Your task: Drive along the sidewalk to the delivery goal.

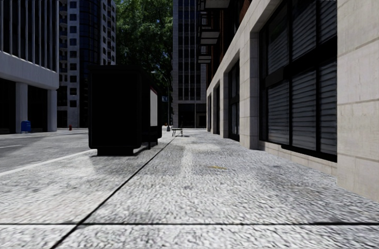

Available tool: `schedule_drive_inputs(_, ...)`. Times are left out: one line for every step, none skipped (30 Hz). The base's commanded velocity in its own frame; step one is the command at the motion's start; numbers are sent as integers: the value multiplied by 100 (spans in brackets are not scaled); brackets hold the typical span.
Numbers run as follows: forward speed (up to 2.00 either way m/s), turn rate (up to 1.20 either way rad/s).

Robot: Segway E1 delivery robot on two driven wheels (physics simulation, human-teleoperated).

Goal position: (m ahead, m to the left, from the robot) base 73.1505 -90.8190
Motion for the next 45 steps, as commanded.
schedule_drive_inputs(200, 0)
schedule_drive_inputs(200, 0)
schedule_drive_inputs(200, 0)
schedule_drive_inputs(200, 0)
schedule_drive_inputs(200, 0)
schedule_drive_inputs(200, 0)
schedule_drive_inputs(200, 0)
schedule_drive_inputs(200, 0)
schedule_drive_inputs(200, -2)
schedule_drive_inputs(200, -2)
schedule_drive_inputs(200, -9)
schedule_drive_inputs(200, -9)
schedule_drive_inputs(200, -10)
schedule_drive_inputs(200, -11)
schedule_drive_inputs(200, -14)
schedule_drive_inputs(200, -19)
schedule_drive_inputs(200, -22)
schedule_drive_inputs(200, -23)
schedule_drive_inputs(200, -23)
schedule_drive_inputs(200, -23)
schedule_drive_inputs(200, -23)
schedule_drive_inputs(200, -23)
schedule_drive_inputs(200, -23)
schedule_drive_inputs(200, -23)
schedule_drive_inputs(200, -23)
schedule_drive_inputs(200, -23)
schedule_drive_inputs(200, -23)
schedule_drive_inputs(200, -23)
schedule_drive_inputs(200, -23)
schedule_drive_inputs(200, -23)
schedule_drive_inputs(200, -23)
schedule_drive_inputs(200, -23)
schedule_drive_inputs(200, -23)
schedule_drive_inputs(200, -23)
schedule_drive_inputs(200, -10)
schedule_drive_inputs(200, 0)
schedule_drive_inputs(200, 0)
schedule_drive_inputs(200, 0)
schedule_drive_inputs(200, 0)
schedule_drive_inputs(200, 0)
schedule_drive_inputs(200, 0)
schedule_drive_inputs(200, 0)
schedule_drive_inputs(200, 0)
schedule_drive_inputs(200, 0)
schedule_drive_inputs(200, 0)
